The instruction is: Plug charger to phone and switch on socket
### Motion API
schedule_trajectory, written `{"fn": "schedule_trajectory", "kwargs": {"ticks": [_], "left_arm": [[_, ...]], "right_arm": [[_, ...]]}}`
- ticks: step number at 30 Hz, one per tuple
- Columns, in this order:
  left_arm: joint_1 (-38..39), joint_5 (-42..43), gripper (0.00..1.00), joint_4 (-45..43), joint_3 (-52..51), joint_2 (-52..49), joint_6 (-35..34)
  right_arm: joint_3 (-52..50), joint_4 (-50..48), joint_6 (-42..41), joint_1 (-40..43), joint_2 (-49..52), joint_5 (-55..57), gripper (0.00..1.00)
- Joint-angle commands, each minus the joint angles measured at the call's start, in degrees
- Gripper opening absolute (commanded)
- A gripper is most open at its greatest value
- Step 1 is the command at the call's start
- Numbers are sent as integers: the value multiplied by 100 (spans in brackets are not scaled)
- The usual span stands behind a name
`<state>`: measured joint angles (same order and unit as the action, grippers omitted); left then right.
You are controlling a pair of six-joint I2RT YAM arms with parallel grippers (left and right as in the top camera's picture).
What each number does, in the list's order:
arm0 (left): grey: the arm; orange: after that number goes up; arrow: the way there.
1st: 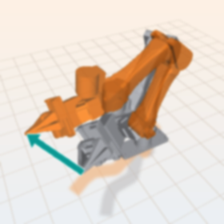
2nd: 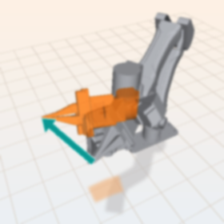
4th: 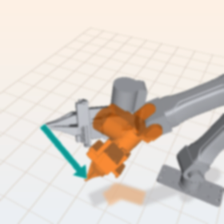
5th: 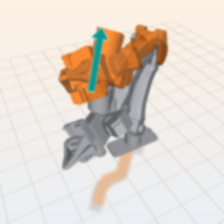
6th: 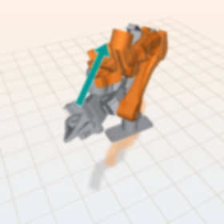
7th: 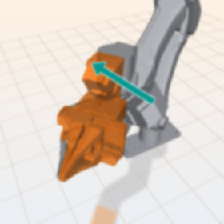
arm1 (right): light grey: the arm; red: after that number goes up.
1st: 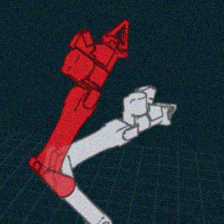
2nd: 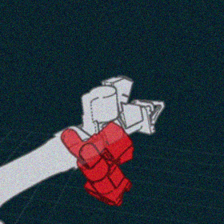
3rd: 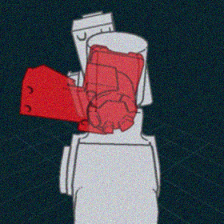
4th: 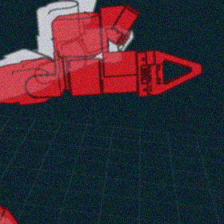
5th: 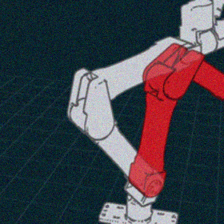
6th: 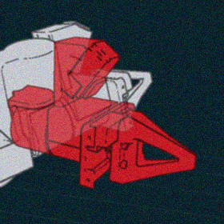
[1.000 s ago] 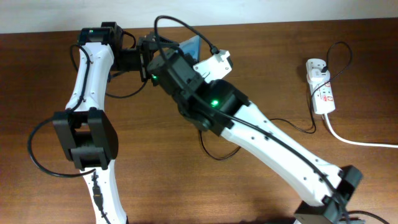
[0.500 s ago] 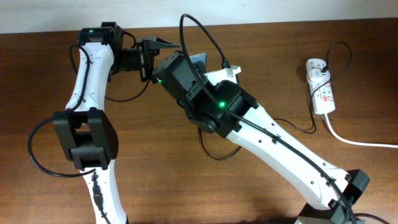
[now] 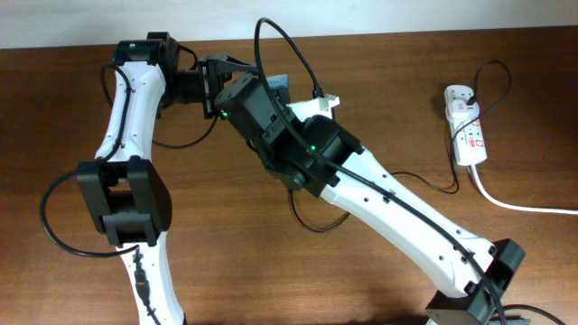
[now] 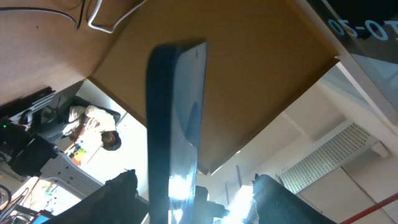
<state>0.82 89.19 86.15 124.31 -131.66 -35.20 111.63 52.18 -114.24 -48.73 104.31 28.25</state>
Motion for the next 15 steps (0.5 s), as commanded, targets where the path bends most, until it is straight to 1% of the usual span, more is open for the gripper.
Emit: {"fn": "schedule_trajectory", "kwargs": {"ticks": [1, 4, 6, 11, 12, 15], "left_arm": [[-13, 101, 51, 13, 127, 20, -20], [-13, 101, 41, 13, 127, 20, -20], [-13, 101, 33, 13, 127, 20, -20], [-13, 98, 25, 15, 127, 20, -20], [-13, 101, 22, 15, 127, 20, -20], [-13, 98, 20, 144, 127, 20, -20]], "right_arm": [[105, -66, -28, 4, 26, 39, 4], [105, -109, -28, 0, 26, -92, 4], [105, -175, -28, 0, 26, -155, 4], [105, -225, -28, 0, 26, -221, 4], [105, -223, -28, 0, 26, -221, 4], [105, -212, -28, 0, 26, -225, 4]]}}
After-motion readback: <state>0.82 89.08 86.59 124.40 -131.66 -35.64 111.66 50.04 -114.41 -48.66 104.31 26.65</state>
